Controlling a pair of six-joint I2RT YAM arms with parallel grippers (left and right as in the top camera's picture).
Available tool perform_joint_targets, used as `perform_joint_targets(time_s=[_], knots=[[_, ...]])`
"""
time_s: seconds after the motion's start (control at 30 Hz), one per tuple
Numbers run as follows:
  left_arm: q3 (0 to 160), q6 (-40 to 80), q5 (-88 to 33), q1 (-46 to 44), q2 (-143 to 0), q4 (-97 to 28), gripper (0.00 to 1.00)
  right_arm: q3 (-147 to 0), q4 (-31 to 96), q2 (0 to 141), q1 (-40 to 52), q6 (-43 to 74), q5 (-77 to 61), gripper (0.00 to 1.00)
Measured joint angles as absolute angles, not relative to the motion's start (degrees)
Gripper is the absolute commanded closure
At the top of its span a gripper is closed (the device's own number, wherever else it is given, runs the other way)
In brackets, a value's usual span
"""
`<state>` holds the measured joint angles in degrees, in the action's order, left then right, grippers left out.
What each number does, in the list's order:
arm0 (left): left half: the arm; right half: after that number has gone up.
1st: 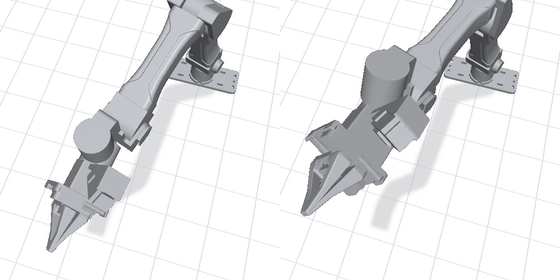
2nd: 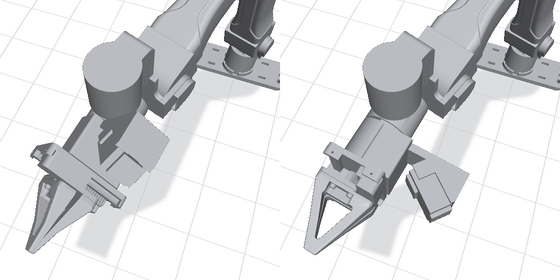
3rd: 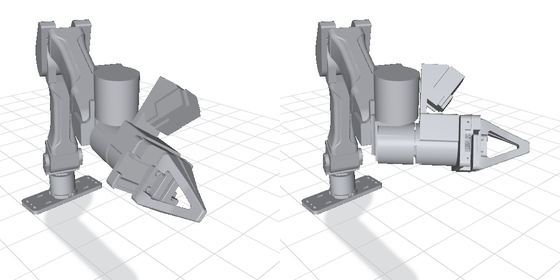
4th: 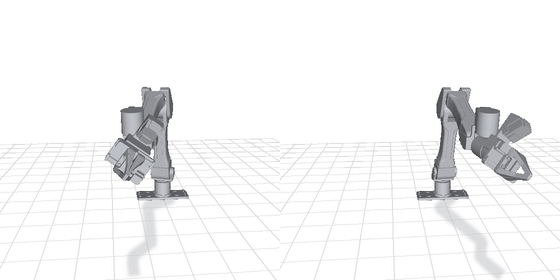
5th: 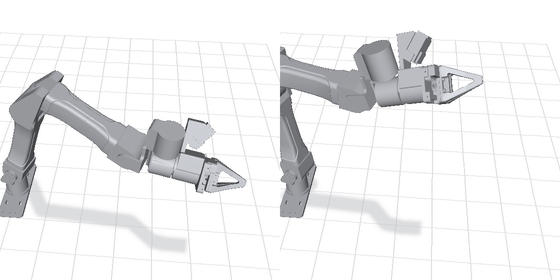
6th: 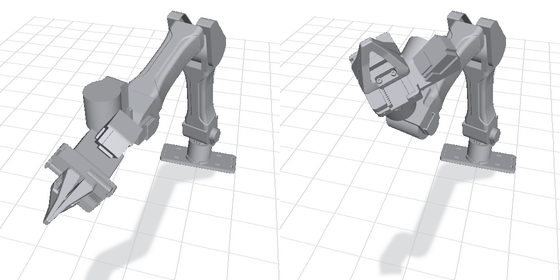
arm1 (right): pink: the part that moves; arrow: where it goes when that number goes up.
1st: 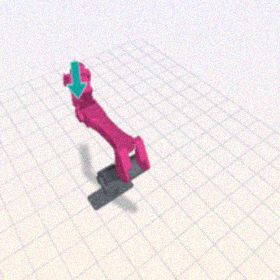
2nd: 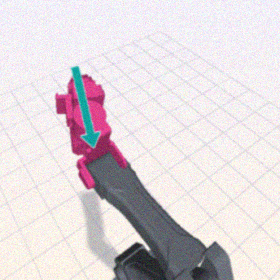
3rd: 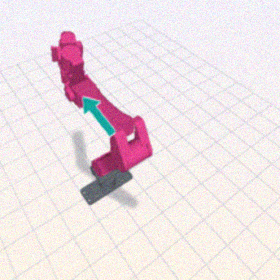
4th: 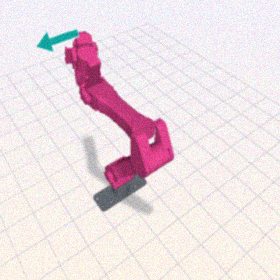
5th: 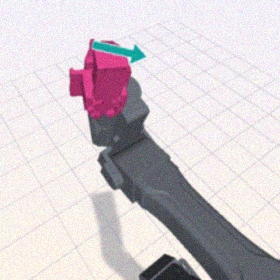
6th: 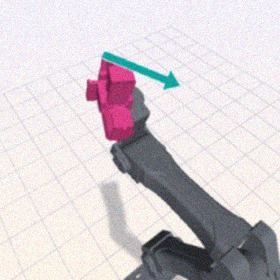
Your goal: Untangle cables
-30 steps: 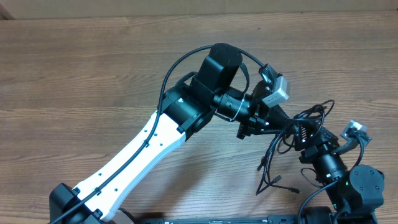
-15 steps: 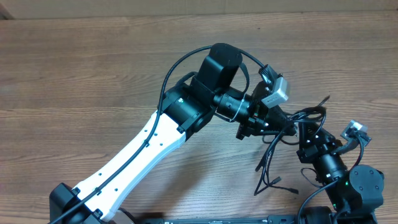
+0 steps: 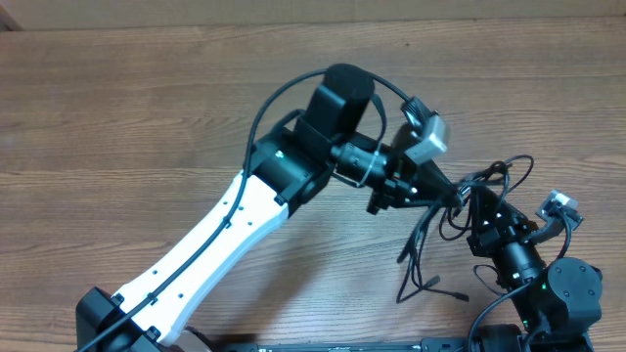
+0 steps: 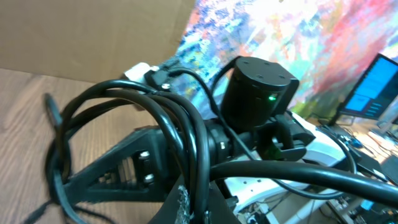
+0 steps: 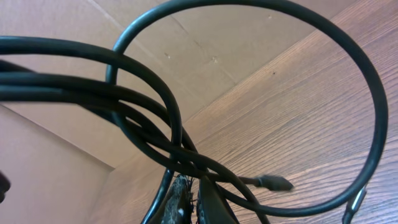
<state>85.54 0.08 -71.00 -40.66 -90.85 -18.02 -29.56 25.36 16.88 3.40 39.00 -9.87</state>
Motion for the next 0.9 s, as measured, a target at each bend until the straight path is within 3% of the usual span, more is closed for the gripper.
perform_joint_targets(time_s=[0.27,0.3,0.37,0.43,0.5,0.73,0.9], knots=[[85.5,2.5,-71.2,-35.0,-90.8,-18.0,0.96,-29.6,25.4,16.9,3.4,39.0,-9.6,0.96],[85.5,2.9,-71.2,-34.4,-90.8,-18.0,0.96,-29.6,25.3,16.9,3.4,39.0,-9.6,0.91],[85.5,3.3,-71.2,-33.6,-90.8,-18.0,0.96,-29.6,25.3,16.9,3.4,39.1,-9.5,0.49],[85.5,3.5,-71.2,-33.2,-90.8,-18.0,0.96,-29.6,25.3,16.9,3.4,39.1,-9.5,0.29],[85.5,3.7,-71.2,-33.1,-90.8,-18.0,0.89,-29.6,25.3,16.9,3.4,39.2,-9.5,0.21],[85.5,4.4,-70.4,-33.1,-90.8,-18.0,0.86,-29.6,25.4,16.9,3.4,39.0,-9.5,0.15],[85.5,4.4,-68.3,-33.1,-90.7,-19.1,0.9,-29.6,25.4,16.9,3.4,39.0,-9.5,0.15]])
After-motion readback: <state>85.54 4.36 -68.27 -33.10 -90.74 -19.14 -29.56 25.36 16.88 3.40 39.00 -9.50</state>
